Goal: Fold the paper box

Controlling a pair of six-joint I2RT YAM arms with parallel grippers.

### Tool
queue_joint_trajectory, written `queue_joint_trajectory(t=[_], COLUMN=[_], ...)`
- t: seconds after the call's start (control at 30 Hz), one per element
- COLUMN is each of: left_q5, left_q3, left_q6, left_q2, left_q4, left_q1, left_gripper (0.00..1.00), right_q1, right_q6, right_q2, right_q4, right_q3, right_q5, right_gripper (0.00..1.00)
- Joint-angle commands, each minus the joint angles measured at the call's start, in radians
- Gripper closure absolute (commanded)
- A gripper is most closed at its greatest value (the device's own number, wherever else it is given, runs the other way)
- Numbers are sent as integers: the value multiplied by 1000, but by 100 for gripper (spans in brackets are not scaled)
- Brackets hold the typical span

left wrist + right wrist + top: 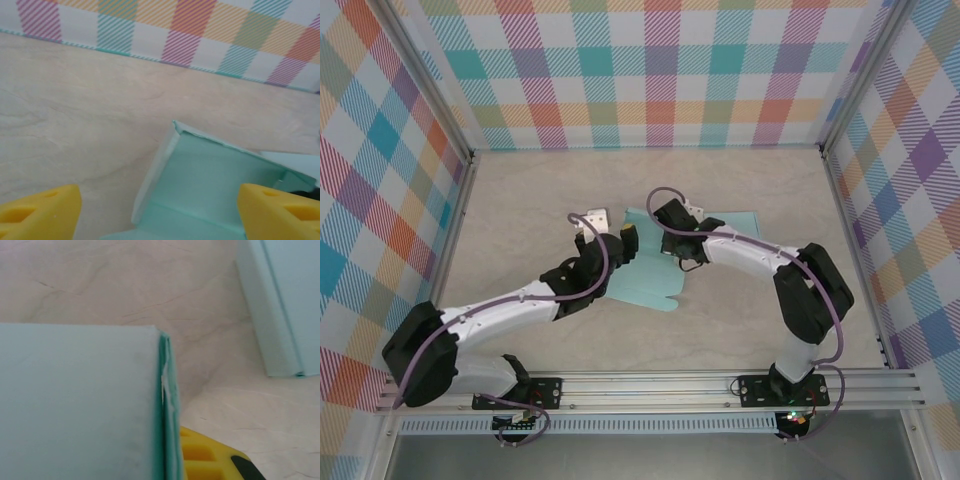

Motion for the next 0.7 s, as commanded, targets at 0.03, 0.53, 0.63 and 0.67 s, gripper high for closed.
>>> queue_joint_trajectory(t=[0.03,0.53,0.63,0.67], left_q5=[57,-31,-9,0], left_q3=[-25,16,-2,-6], left_q6=[-114,-141,-143,-143], left_q2=[-91,-242,-264,-268], left_q4=[-139,-409,-409,-408], left_q1=[-11,39,54,57], left_gripper=[12,0,0,0], right_q1=[-18,-33,-34,-34], right_q6=[-129,-443,-466,-473], right_q2=[-16,114,173,192], right_q4=[-142,-537,-561,-570], right_q3=[53,194,234,250], right_q5=[-96,-363,-360,-352], right_gripper=[100,100,100,100])
